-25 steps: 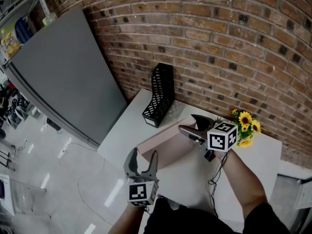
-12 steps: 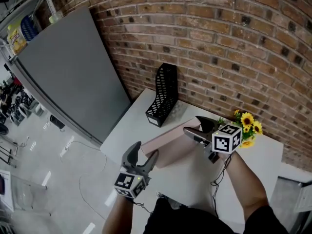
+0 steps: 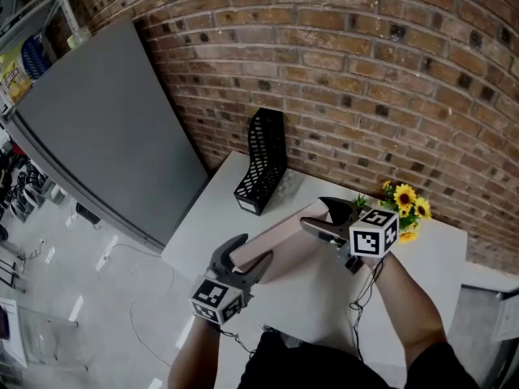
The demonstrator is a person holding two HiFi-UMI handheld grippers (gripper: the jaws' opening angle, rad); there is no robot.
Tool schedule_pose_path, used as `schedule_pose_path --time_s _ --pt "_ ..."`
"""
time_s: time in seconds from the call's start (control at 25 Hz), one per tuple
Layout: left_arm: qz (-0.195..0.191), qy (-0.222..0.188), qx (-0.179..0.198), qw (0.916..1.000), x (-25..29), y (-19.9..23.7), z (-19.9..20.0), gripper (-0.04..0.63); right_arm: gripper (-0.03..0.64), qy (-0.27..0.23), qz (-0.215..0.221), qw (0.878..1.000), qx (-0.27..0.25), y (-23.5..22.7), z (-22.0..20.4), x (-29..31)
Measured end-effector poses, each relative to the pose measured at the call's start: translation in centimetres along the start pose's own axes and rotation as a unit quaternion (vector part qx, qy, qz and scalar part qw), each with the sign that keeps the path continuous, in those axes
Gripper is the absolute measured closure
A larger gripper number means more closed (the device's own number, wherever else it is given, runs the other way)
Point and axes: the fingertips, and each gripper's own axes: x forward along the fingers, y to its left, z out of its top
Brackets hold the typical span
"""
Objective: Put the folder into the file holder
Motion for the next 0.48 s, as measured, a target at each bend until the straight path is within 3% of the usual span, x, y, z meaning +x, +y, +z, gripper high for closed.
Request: schedule_pose_path --time_s 0.16,0.48 --pt "-0.026 0.009 0.020 0.9994 0.9 -1.0 0.0 0.305 0.264 0.002 0.004 1.000 -0.005 0.3 -0.1 -0.3" --pt "-0.012 0.006 0.025 0.9996 0.8 -2.2 0.1 0.341 0.266 -0.004 -0.010 1.000 -0.014 0.4 -0.1 -0.8"
